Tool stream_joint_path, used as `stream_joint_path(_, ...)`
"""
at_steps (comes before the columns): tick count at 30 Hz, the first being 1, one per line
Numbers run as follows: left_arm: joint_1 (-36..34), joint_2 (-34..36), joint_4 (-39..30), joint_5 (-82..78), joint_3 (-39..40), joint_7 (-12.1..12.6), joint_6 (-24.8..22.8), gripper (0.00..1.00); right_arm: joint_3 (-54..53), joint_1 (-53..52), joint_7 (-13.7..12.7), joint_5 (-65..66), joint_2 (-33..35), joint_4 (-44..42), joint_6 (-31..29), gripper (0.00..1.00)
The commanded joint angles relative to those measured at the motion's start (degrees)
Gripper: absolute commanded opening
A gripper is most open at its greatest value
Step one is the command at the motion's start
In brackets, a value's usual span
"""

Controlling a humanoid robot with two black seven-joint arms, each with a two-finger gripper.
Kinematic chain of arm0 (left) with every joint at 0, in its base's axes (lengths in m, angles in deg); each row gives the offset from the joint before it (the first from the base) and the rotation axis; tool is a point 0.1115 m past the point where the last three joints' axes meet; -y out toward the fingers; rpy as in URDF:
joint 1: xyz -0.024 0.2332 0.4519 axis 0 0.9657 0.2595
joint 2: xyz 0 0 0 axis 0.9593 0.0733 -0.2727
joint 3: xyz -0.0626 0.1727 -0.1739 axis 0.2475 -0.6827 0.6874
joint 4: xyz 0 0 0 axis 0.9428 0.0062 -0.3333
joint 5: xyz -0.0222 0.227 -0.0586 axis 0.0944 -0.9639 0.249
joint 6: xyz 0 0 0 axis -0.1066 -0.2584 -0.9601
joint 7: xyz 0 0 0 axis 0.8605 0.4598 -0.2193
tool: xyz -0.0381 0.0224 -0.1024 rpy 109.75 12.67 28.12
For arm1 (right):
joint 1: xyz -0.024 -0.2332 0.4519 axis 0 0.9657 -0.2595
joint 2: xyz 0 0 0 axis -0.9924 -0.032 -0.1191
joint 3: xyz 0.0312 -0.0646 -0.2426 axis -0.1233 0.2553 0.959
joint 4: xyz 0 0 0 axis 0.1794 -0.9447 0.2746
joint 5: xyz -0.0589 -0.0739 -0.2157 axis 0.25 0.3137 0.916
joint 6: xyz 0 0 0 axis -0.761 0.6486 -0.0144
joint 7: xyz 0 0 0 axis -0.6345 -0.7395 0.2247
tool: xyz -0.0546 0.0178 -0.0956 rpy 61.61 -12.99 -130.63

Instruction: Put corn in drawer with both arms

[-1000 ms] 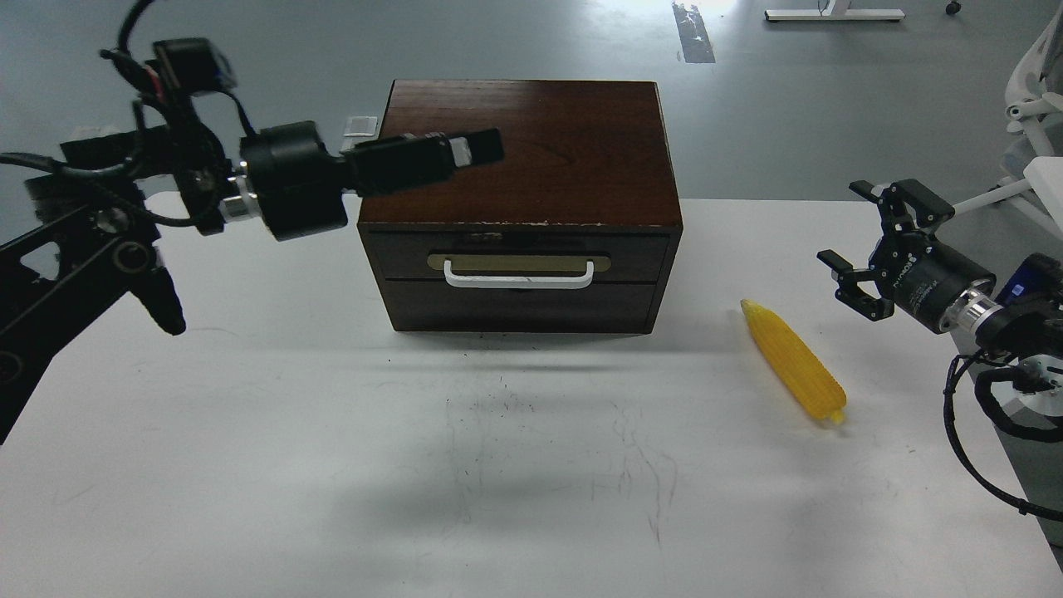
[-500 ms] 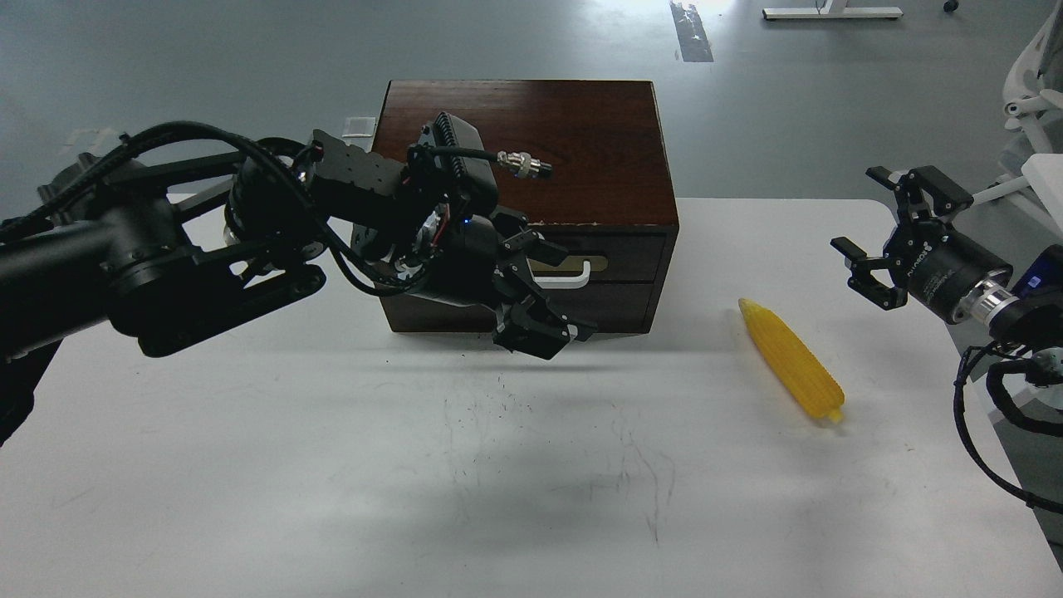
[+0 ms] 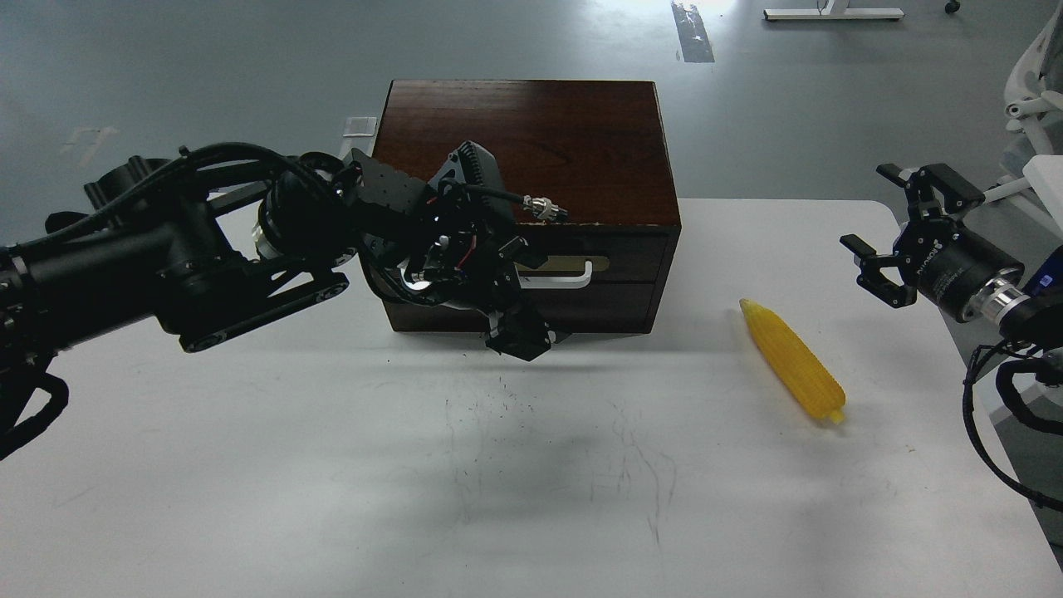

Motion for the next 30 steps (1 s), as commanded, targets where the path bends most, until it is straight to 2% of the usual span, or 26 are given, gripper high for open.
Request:
stream_joint_path(1,0.01,0.02,0.4,-0.46,-0.8,0.0,0.0,0.99,-0.17,-0.01,0.0,0.0,0.1,0.0,0.0,1.0)
stream_joint_path(21,0.27,0.19,1.72,-0.81,-3.44,0.0,0.0,0.99,-0.17,0.08,0.0,0.0,0.37,0.0,0.0,1.0)
stream_joint_path(30,0.88,0.54,-3.28,-0.2,-3.79,0.0,0.0,0.99,-0.26,0.26,0.0,0.0,0.37,0.0,0.0,1.0)
